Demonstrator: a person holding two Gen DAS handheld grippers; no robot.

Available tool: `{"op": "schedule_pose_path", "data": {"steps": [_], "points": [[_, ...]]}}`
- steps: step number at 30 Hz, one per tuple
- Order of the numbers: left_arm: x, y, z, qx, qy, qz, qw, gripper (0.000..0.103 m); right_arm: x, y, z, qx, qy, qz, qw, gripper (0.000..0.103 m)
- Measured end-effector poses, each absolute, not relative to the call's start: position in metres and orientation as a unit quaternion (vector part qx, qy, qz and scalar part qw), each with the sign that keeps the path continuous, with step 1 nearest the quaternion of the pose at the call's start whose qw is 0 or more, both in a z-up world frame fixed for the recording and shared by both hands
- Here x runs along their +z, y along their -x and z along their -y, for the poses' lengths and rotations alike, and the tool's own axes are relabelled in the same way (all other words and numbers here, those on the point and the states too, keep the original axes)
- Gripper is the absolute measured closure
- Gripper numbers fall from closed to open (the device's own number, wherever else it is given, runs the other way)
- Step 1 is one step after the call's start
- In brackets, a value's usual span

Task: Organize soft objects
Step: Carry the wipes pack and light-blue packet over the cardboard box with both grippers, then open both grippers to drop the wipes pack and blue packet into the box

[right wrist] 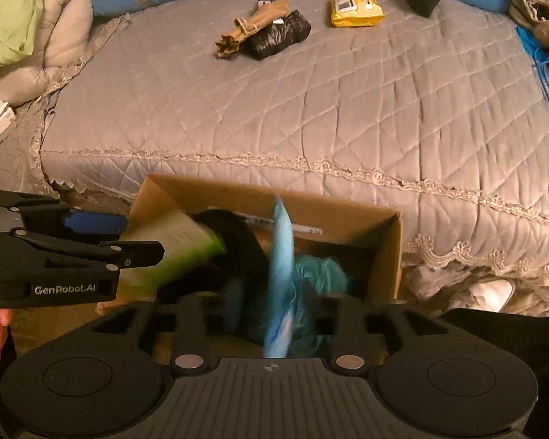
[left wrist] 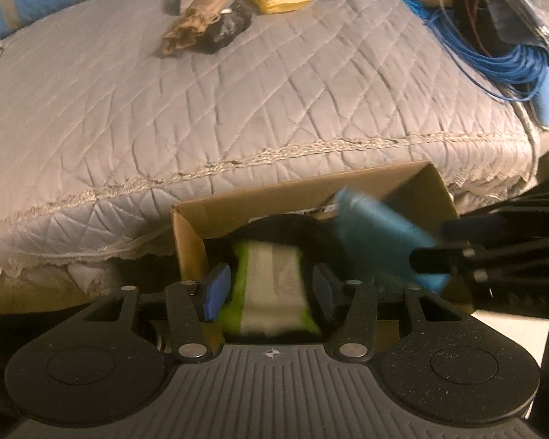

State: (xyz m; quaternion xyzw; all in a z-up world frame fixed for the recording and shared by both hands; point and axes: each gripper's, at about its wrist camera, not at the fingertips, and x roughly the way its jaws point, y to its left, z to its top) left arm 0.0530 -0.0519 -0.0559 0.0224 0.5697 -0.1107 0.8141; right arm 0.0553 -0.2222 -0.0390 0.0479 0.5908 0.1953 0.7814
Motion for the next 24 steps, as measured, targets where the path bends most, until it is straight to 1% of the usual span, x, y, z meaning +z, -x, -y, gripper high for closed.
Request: {"op": "schedule_pose_path", "data": {"steps": [1, 2, 3, 5, 7, 15, 18, 24], "points": [[-0.058, -0.055, 0.050, -0.107, -0.016, -0.575, 0.811, 0.054, -0.037, -0.055, 0.223, 0.193, -0.047, -0.586, 0.785, 0.034], [-0.059, -0.056, 0.048, -0.103, -0.009, -0.580, 0.808, 0.054, -0.036, -0.055, 0.223, 0.193, -0.048, -0.584, 0.787, 0.026], [-0.061, -0.057, 0.047, -0.101, -0.005, -0.584, 0.805, 0.054, -0.036, -0.056, 0.224, 0.192, -0.051, -0.583, 0.788, 0.023], [-0.062, -0.058, 0.045, -0.094, -0.001, -0.589, 0.802, 0.054, -0.037, -0.057, 0.226, 0.186, -0.056, -0.583, 0.789, 0.010], [-0.062, -0.058, 0.044, -0.088, 0.001, -0.591, 0.802, 0.053, -0.037, -0.059, 0.227, 0.180, -0.057, -0.585, 0.789, 0.006], [-0.058, -0.060, 0.038, -0.074, 0.018, -0.579, 0.812, 0.053, -0.039, -0.061, 0.228, 0.166, -0.052, -0.587, 0.791, 0.004], [-0.056, -0.062, 0.035, -0.069, 0.026, -0.575, 0.815, 0.053, -0.038, -0.060, 0.227, 0.158, -0.040, -0.585, 0.795, 0.000], [-0.055, -0.061, 0.035, -0.066, 0.033, -0.572, 0.817, 0.053, -0.035, -0.062, 0.227, 0.152, -0.034, -0.579, 0.800, 0.000]]}}
